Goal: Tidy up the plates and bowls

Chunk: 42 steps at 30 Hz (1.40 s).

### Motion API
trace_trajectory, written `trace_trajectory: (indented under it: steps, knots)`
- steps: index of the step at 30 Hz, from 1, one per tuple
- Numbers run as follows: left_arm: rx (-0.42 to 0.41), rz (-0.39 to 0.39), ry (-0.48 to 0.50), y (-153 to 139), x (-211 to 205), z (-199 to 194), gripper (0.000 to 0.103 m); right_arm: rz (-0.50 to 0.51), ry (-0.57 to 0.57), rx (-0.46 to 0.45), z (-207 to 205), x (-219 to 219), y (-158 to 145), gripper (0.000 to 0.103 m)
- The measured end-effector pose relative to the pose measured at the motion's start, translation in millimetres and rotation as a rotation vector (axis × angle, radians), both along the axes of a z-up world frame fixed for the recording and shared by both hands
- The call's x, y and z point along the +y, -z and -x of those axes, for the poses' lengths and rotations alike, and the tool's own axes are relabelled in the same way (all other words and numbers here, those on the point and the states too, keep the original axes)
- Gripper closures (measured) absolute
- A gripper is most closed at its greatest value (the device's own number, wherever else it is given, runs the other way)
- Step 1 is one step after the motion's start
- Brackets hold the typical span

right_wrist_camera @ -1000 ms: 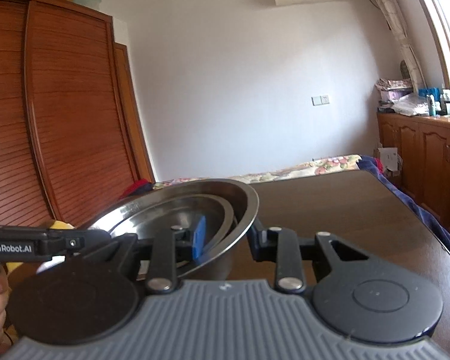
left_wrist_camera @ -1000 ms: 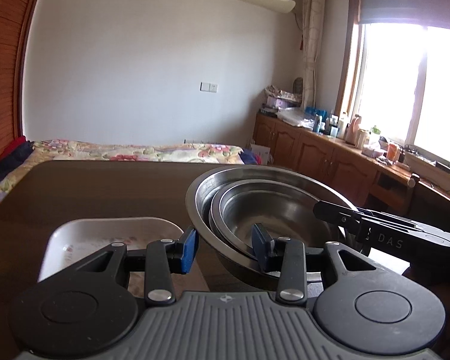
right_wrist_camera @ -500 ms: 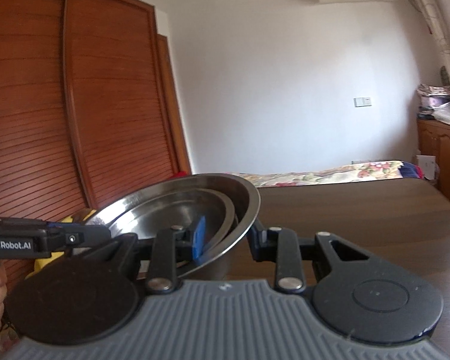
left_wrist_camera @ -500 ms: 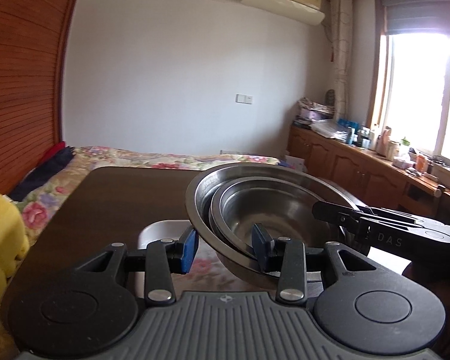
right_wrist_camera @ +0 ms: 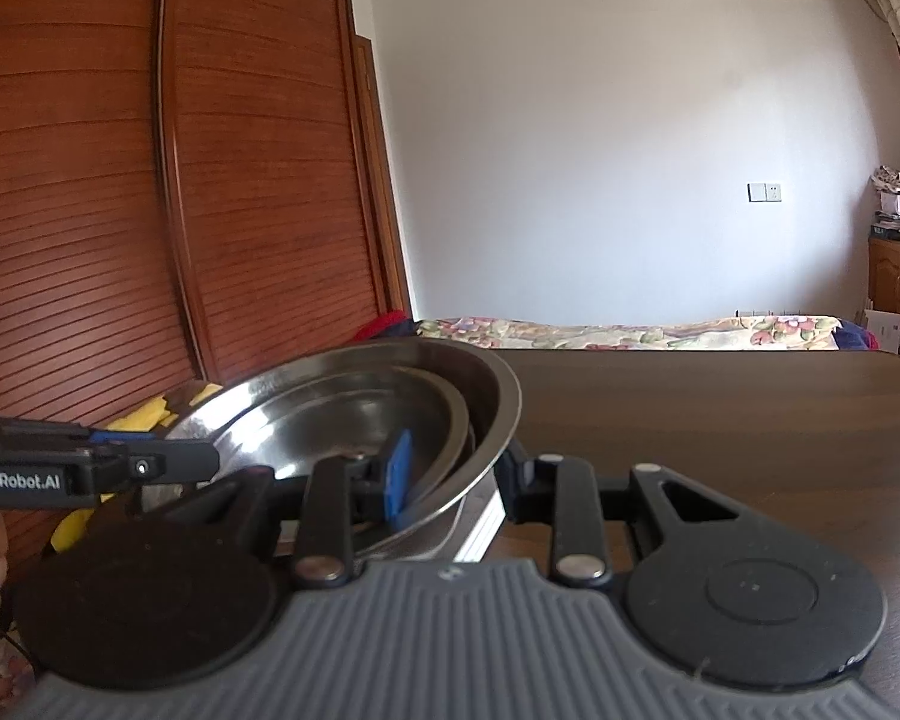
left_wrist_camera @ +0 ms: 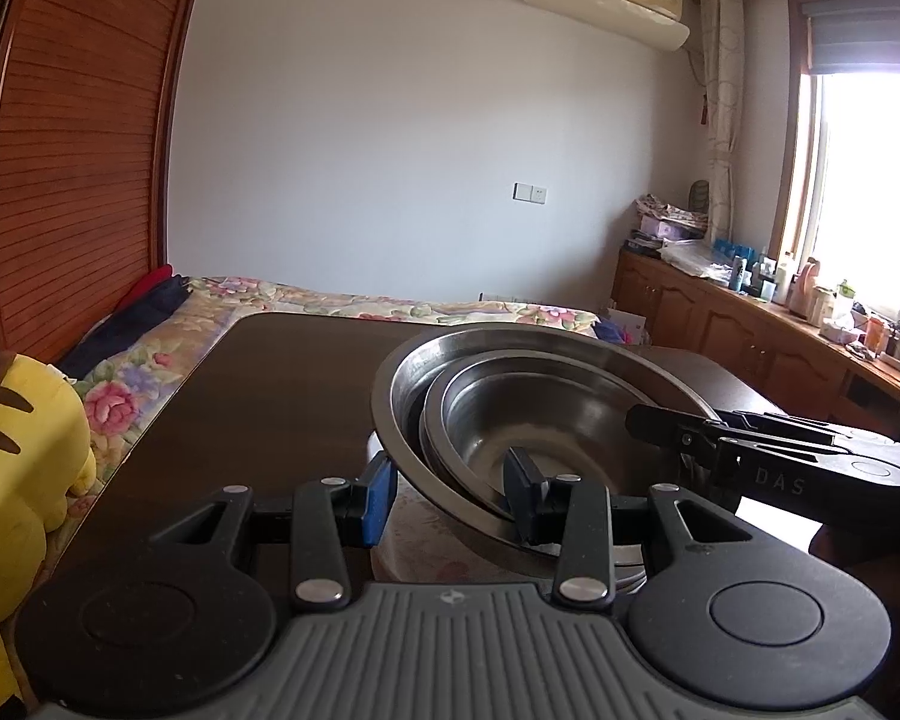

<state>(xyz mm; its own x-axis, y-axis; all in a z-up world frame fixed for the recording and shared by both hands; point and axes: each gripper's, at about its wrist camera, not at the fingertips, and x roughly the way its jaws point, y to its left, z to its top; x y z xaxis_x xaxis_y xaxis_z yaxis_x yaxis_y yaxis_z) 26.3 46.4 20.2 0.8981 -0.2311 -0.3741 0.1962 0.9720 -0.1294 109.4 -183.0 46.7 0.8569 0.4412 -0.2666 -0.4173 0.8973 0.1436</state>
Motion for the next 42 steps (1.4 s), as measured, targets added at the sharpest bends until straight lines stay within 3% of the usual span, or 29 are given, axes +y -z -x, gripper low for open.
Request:
trace_trajectory:
  steps: [19, 26, 28, 30, 33, 40, 42]
  knots:
    - [0.027, -0.017, -0.012, 5, -5, -7, 0.036, 0.001, -0.003, 0.052, -10, 13, 7, 0.070]
    - [0.026, -0.020, -0.016, 6, -4, -8, 0.035, 0.014, -0.020, 0.052, -10, 17, 7, 0.065]
    - [0.023, -0.025, -0.021, 6, -4, -7, 0.031, 0.017, -0.026, 0.056, -9, 16, 6, 0.065]
    - [0.014, -0.050, -0.034, 6, -6, -5, 0.020, 0.016, -0.028, 0.065, -10, 13, 4, 0.063]
    - [0.011, -0.048, -0.040, 4, -4, -4, 0.019, 0.049, -0.008, 0.040, -4, 14, 1, 0.053]
    - [-0.016, -0.053, -0.056, -4, 0, 0, 0.007, 0.102, 0.032, -0.025, 12, 12, -19, 0.048]
    - [-0.030, -0.053, -0.063, -9, -1, 3, 0.003, 0.105, 0.050, -0.035, 19, 9, -25, 0.043]
